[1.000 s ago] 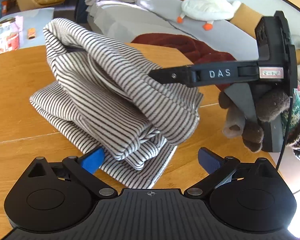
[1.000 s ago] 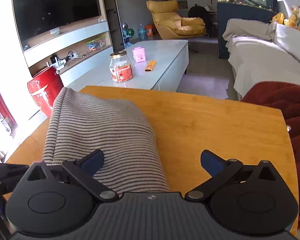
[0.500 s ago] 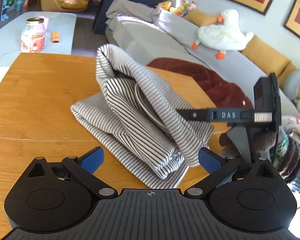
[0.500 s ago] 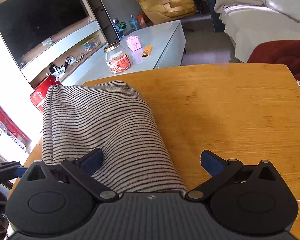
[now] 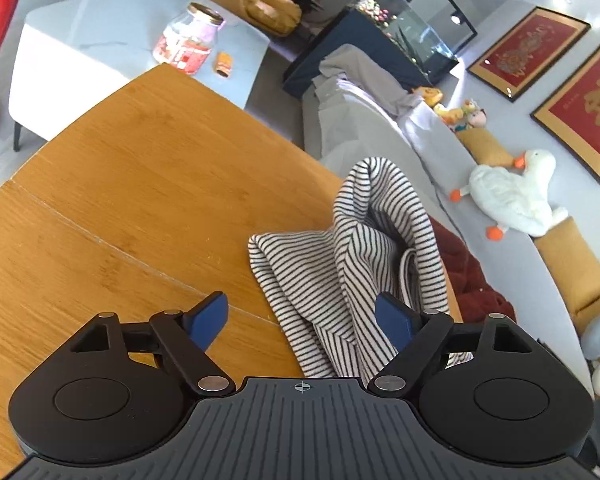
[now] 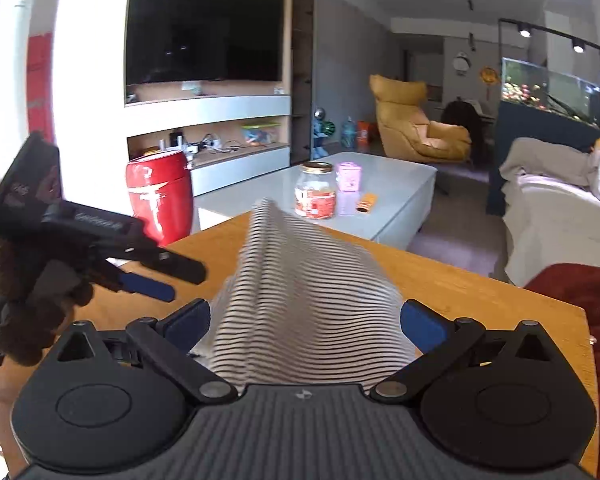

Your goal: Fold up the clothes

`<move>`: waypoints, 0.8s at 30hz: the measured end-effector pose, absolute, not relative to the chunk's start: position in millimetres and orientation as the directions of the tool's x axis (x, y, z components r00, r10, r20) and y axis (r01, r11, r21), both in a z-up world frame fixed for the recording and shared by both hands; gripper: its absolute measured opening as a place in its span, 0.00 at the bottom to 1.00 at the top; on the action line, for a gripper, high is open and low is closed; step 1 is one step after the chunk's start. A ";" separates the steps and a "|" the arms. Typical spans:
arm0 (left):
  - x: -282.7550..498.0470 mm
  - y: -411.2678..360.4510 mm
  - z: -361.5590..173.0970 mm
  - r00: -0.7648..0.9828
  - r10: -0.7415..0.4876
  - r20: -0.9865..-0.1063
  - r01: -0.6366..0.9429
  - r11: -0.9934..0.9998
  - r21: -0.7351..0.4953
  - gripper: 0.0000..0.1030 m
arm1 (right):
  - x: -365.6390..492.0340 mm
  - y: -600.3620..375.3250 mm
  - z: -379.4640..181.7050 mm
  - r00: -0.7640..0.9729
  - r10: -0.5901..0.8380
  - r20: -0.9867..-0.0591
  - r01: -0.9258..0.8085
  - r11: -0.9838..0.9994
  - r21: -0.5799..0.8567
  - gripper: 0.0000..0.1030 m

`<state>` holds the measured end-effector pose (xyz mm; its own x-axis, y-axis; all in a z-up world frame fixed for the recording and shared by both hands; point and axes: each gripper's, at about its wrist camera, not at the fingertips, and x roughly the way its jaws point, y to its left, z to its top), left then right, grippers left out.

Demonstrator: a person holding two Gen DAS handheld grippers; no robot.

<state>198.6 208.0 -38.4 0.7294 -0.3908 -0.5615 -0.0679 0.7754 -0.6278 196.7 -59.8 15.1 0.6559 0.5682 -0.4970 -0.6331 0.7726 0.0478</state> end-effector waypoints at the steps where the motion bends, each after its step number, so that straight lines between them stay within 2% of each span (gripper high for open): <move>1: 199.1 207.0 -40.5 0.724 -0.390 -0.569 -0.080 0.772 -0.630 0.76 | 186.2 -50.7 16.9 0.655 0.578 -0.486 -0.659 0.752 0.008 0.99; 5: 194.7 203.6 -42.5 0.713 -0.391 -0.581 -0.078 0.780 -0.621 0.64 | 170.7 -16.2 -3.2 0.678 0.539 -0.500 -0.680 0.717 -0.149 0.99; 6: 192.8 202.9 -41.2 0.715 -0.390 -0.580 -0.071 0.785 -0.616 0.63 | 174.9 -19.3 -0.7 0.680 0.538 -0.499 -0.674 0.726 -0.137 0.99; 7: 191.3 201.9 -40.0 0.716 -0.389 -0.580 -0.064 0.790 -0.610 0.61 | 179.1 -22.4 1.9 0.681 0.536 -0.498 -0.668 0.734 -0.124 0.95; 8: 189.6 200.5 -39.2 0.714 -0.390 -0.581 -0.056 0.795 -0.604 0.59 | 183.2 -25.4 4.4 0.683 0.535 -0.498 -0.662 0.742 -0.111 0.86; 9: 187.6 197.8 -39.4 0.709 -0.398 -0.583 -0.045 0.799 -0.600 0.58 | 187.4 -28.5 7.0 0.685 0.533 -0.497 -0.655 0.749 -0.098 0.82; 10: 185.5 194.3 -40.0 0.701 -0.410 -0.584 -0.030 0.801 -0.598 0.57 | 191.6 -31.6 9.5 0.686 0.532 -0.496 -0.648 0.757 -0.085 0.70; 11: 184.4 190.2 -41.6 0.692 -0.425 -0.584 -0.014 0.800 -0.599 0.56 | 195.8 -34.7 12.1 0.688 0.530 -0.496 -0.641 0.764 -0.073 0.63; 12: 184.1 185.6 -43.8 0.681 -0.442 -0.584 0.001 0.798 -0.603 0.54 | 199.9 -37.8 14.6 0.689 0.529 -0.495 -0.634 0.771 -0.060 0.61; 15: 186.8 170.5 -51.7 0.641 -0.502 -0.580 0.044 0.779 -0.626 0.43 | 212.5 -47.0 22.3 0.694 0.524 -0.493 -0.612 0.791 -0.021 0.47; 16: 188.3 164.7 -54.8 0.625 -0.521 -0.581 0.056 0.772 -0.633 0.38 | 216.6 -50.1 24.9 0.696 0.523 -0.493 -0.604 0.797 -0.008 0.35; 17: 189.6 159.3 -57.3 0.614 -0.534 -0.581 0.067 0.769 -0.636 0.36 | 219.9 -52.4 27.5 0.694 0.525 -0.494 -0.601 0.799 0.004 0.30; 20: 193.7 151.1 -59.3 0.610 -0.537 -0.583 0.081 0.774 -0.628 0.36 | 217.9 -49.0 36.2 0.639 0.575 -0.512 -0.652 0.757 0.037 0.21; 24: 197.7 148.0 -61.0 0.605 -0.543 -0.582 0.082 0.770 -0.632 0.36 | 215.3 -44.6 47.9 0.560 0.636 -0.531 -0.713 0.696 0.082 0.21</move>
<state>197.7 148.0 -61.0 0.6053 -0.5428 -0.5822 0.0825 0.7703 -0.6324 215.3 -44.6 47.9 0.5599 0.6360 -0.5311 -0.7129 0.6964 0.0822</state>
